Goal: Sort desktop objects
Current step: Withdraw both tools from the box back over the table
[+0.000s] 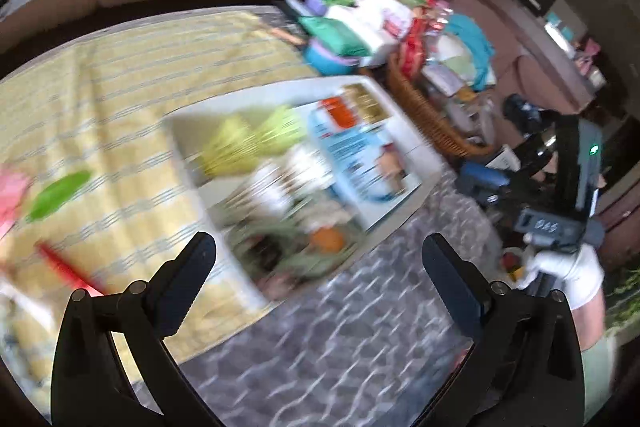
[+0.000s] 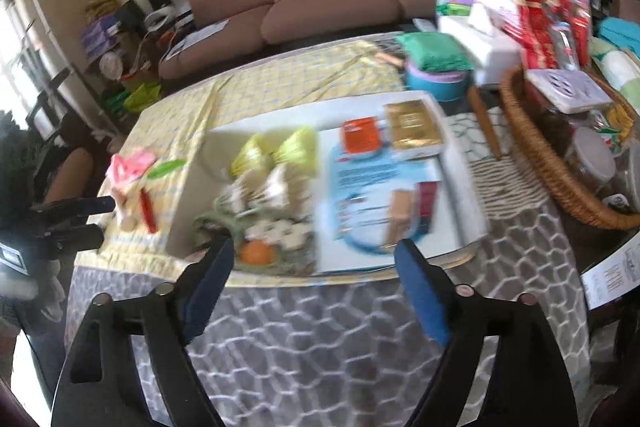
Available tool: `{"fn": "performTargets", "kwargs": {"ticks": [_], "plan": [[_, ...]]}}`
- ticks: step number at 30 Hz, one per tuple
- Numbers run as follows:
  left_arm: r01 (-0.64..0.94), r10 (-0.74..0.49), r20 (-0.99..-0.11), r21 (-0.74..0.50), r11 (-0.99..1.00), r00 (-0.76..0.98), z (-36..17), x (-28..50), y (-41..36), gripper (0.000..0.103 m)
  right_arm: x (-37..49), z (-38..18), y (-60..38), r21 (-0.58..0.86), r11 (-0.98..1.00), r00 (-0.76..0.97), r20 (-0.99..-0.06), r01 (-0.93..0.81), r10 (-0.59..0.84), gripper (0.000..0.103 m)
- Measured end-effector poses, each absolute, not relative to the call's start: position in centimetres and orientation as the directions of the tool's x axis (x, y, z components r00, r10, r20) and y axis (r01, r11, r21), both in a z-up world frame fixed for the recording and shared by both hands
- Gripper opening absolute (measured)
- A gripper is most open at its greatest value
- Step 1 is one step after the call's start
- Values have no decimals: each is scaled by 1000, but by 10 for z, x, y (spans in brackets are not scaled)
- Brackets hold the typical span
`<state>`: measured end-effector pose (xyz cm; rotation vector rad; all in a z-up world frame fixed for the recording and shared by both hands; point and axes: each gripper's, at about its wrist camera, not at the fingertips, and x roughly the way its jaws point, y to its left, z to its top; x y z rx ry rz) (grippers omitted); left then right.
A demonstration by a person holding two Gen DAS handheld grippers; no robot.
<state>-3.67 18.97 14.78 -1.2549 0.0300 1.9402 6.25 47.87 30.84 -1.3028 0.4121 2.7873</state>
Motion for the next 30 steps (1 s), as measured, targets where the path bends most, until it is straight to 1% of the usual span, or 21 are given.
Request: {"fn": "performTargets", "kwargs": {"ticks": [2, 4, 9, 11, 16, 22, 30], "plan": [[-613, 589, -782, -366, -700, -205, 145, -30, 161, 103, 60, 308, 458, 217, -968, -641, -762, -124, -89, 92], [-589, 569, -790, -353, -727, -228, 142, -25, 135, 103, 58, 307, 436, 205, -973, -635, -767, -104, -93, 95], [-532, 517, -798, -305, -790, -311, 140, -13, 78, 103, 57, 306, 393, 187, -979, -626, -773, -75, -100, 97], [-510, 499, -796, -289, -810, -342, 142, -8, 58, 103, 55, 307, 376, 181, -981, -626, -773, -64, -102, 99], [-442, 479, -789, -299, -846, -384, 142, 0, 10, 103, 52, 309, 336, 164, -986, -625, -773, -29, -110, 100], [-395, 434, -796, -270, -878, -421, 138, 9, -34, 103, 49, 310, 300, 151, -988, -623, -773, 7, -123, 100], [-379, 402, -800, -239, -894, -445, 135, 12, -68, 103, 33, 301, 258, 162, -985, -598, -784, 61, -166, 100]]}}
